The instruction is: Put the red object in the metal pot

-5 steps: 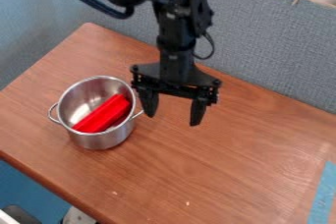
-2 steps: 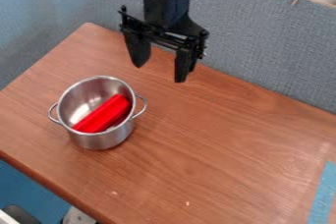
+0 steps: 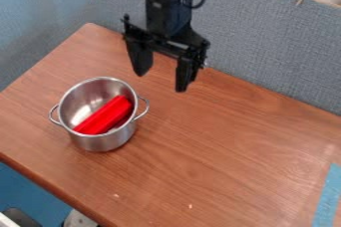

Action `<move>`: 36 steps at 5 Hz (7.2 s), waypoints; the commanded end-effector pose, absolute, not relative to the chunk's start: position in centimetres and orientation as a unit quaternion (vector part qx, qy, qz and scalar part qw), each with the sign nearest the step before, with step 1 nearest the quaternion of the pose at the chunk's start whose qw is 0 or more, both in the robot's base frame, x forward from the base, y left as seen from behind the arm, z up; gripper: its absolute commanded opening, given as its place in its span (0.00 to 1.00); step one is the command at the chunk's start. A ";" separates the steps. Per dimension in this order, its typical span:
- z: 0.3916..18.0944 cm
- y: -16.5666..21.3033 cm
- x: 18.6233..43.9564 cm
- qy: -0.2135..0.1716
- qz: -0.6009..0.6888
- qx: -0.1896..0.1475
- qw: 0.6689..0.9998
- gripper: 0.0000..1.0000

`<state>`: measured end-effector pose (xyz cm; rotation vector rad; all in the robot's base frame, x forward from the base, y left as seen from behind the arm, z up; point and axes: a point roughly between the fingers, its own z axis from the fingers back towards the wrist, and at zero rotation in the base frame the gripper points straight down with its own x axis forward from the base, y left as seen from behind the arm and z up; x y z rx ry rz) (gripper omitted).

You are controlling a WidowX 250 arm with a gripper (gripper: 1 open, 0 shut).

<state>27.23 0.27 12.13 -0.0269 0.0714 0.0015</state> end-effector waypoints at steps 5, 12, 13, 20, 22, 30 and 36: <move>12.1 2.3 34.6 0.017 0.044 -0.022 0.999 0.00; 12.2 2.7 34.2 -0.009 0.245 -0.016 0.969 1.00; 12.5 1.3 33.2 -0.007 0.246 0.008 0.969 1.00; 9.9 -1.4 27.7 0.024 0.164 0.038 0.985 1.00; 13.1 -4.8 26.0 0.031 0.179 0.016 0.983 1.00; 15.1 -0.5 30.4 -0.001 0.167 0.009 0.986 1.00; 11.4 1.9 26.9 0.038 0.112 0.012 0.993 1.00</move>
